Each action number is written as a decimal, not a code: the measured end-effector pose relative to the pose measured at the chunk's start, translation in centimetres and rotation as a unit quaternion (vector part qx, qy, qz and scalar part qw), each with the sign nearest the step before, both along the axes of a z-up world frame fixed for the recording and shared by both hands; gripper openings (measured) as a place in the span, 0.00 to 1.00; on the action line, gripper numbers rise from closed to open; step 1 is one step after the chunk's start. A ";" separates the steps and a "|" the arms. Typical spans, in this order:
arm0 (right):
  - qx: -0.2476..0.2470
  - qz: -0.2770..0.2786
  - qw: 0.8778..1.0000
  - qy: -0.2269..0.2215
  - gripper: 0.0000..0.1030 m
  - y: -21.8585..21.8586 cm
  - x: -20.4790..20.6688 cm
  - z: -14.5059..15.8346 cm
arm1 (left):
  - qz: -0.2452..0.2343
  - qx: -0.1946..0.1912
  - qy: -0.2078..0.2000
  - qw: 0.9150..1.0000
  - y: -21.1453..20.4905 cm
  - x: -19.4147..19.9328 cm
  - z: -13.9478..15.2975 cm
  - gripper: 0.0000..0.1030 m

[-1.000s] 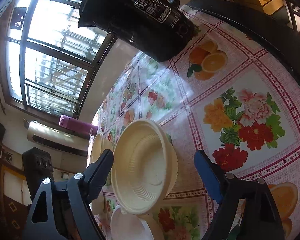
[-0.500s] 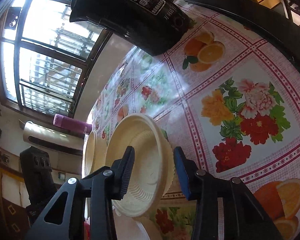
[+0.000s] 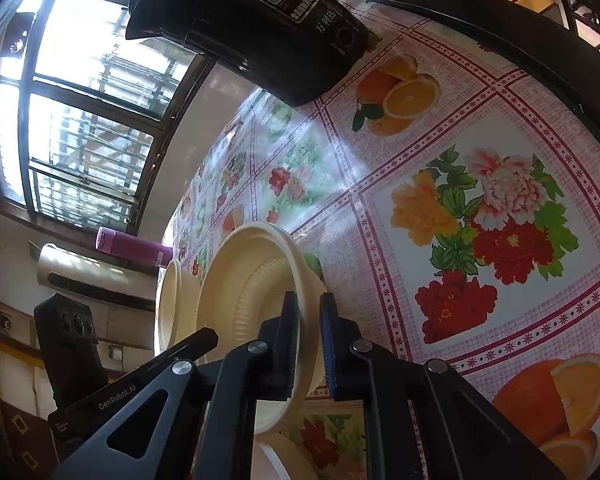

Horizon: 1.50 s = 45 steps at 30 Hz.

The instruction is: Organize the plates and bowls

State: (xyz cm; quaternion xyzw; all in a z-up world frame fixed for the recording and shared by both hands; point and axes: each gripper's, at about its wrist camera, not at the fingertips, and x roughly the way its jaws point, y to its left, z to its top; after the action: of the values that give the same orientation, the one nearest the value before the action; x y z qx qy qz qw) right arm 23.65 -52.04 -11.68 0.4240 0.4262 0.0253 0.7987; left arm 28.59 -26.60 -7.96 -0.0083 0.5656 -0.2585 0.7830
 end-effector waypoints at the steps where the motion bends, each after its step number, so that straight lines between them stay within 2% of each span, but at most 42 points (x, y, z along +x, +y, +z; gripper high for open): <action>1: -0.003 -0.001 1.000 0.001 0.09 0.0 0.0 0.0 | 0.000 -0.001 -0.004 1.000 0.1 0.0 0.1 0.18; 3: -0.005 -0.005 1.000 0.002 0.09 -0.1 -0.1 0.0 | 0.003 -0.003 -0.007 1.000 0.2 0.1 0.2 0.12; 5: -0.005 -0.006 1.000 0.002 0.09 -0.2 -0.1 -0.1 | 0.001 -0.003 -0.009 1.000 0.3 0.1 0.1 0.09; 16: -0.023 -0.012 1.000 -0.011 0.09 0.4 -0.1 0.9 | 0.004 -0.011 -0.012 1.000 0.8 0.1 0.6 0.09; 20: -0.041 -0.009 0.999 -0.031 0.09 1.3 -0.3 2.7 | 0.006 -0.018 -0.025 1.000 1.5 -0.3 1.9 0.09; 25: -0.053 0.002 0.996 -0.065 0.09 3.3 -0.7 5.6 | 0.011 -0.028 -0.064 0.998 3.5 -1.7 5.2 0.09; 31: -0.066 0.042 0.990 -0.120 0.09 7.7 -2.0 10.0 | 0.026 -0.040 -0.115 0.992 8.5 -5.1 9.8 0.09; 36: -0.094 0.086 0.978 -0.164 0.09 13.7 -4.1 13.5 | 0.053 -0.046 -0.152 0.986 14.0 -8.7 12.9 0.10; 42: -0.074 0.135 0.967 -0.202 0.09 20.9 -7.8 14.7 | 0.086 -0.053 -0.184 0.978 21.6 -14.0 14.8 0.09; 45: -0.055 0.164 0.963 -0.207 0.10 24.7 -9.3 14.2 | 0.101 -0.035 -0.197 0.975 25.0 -16.6 15.2 0.10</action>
State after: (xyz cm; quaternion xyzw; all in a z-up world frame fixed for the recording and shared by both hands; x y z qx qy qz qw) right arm 14.34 -27.34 2.53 0.2898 0.3162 0.2195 0.8763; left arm 11.97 -1.59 7.23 -0.0412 0.3868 -0.1944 0.9005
